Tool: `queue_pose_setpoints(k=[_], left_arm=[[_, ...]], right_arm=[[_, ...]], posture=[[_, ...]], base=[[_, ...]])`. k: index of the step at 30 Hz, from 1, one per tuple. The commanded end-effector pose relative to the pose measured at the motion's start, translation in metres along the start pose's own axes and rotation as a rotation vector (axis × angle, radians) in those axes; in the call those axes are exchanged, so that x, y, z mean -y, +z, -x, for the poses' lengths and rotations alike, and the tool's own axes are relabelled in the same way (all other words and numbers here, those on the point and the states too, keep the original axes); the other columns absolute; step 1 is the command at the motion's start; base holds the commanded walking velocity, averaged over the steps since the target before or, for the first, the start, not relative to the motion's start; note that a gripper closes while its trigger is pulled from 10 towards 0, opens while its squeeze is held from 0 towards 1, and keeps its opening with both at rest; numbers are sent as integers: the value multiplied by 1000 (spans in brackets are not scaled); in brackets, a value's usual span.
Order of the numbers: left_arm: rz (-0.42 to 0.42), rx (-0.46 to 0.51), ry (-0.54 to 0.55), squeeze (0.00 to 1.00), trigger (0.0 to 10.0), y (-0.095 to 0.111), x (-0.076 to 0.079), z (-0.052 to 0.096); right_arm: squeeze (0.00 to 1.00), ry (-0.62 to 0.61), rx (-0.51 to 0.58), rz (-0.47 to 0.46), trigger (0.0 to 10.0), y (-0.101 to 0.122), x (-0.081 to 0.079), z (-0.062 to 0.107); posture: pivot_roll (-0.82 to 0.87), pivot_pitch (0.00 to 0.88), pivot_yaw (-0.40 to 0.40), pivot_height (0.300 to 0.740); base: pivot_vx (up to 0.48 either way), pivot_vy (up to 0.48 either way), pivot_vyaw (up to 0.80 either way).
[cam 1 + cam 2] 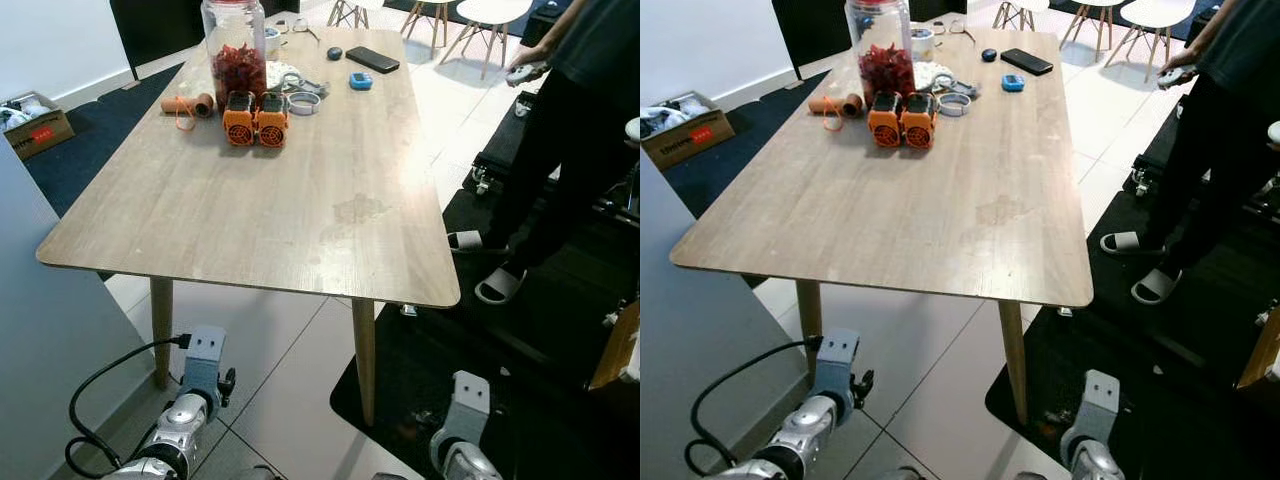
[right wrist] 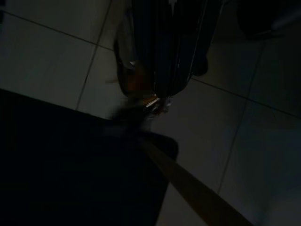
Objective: Hang keys on a hook
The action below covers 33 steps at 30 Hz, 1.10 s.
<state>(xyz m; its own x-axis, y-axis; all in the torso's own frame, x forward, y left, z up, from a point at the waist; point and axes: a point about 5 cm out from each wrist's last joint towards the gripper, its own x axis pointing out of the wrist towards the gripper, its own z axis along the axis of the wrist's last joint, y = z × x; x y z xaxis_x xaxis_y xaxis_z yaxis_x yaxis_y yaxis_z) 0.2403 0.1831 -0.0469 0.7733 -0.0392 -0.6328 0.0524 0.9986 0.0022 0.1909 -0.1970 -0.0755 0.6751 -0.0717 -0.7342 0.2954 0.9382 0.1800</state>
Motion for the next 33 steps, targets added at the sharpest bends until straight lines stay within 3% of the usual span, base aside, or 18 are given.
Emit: queue_pose_setpoints(k=[1,9,15,17,18,26,33], left_arm=[[63,15,-6,0,10000,2,-2,0],[105,-42,-72,0,10000,-6,3,1],[119,-74,-77,0,10000,-11,2,2],[105,-71,-85,0,10000,-11,3,2],[58,-46,-78,0,10000,-8,2,2],[65,-11,-11,0,10000,-3,-6,2],[17,-35,14,0,10000,-6,-13,4]], right_arm=[[0,18,-13,-9,10000,-2,-2,0],[0,47,-47,147,10000,-13,-5,2],[0,52,-62,177,10000,-20,-7,4],[0,52,-66,181,10000,-21,-7,5],[0,51,-69,192,10000,-22,-7,5],[0,56,-69,215,10000,-20,-8,4],[0,55,-68,240,10000,-18,-9,3]], posture=[[38,31,-17,740],[38,22,-9,740],[43,21,-7,740],[46,21,-7,740],[47,21,-7,740],[48,25,-9,740],[51,29,-13,740]], base=[[0,0,0],[0,0,295],[0,0,788],[0,0,788],[0,0,788],[0,0,788],[0,0,788]])
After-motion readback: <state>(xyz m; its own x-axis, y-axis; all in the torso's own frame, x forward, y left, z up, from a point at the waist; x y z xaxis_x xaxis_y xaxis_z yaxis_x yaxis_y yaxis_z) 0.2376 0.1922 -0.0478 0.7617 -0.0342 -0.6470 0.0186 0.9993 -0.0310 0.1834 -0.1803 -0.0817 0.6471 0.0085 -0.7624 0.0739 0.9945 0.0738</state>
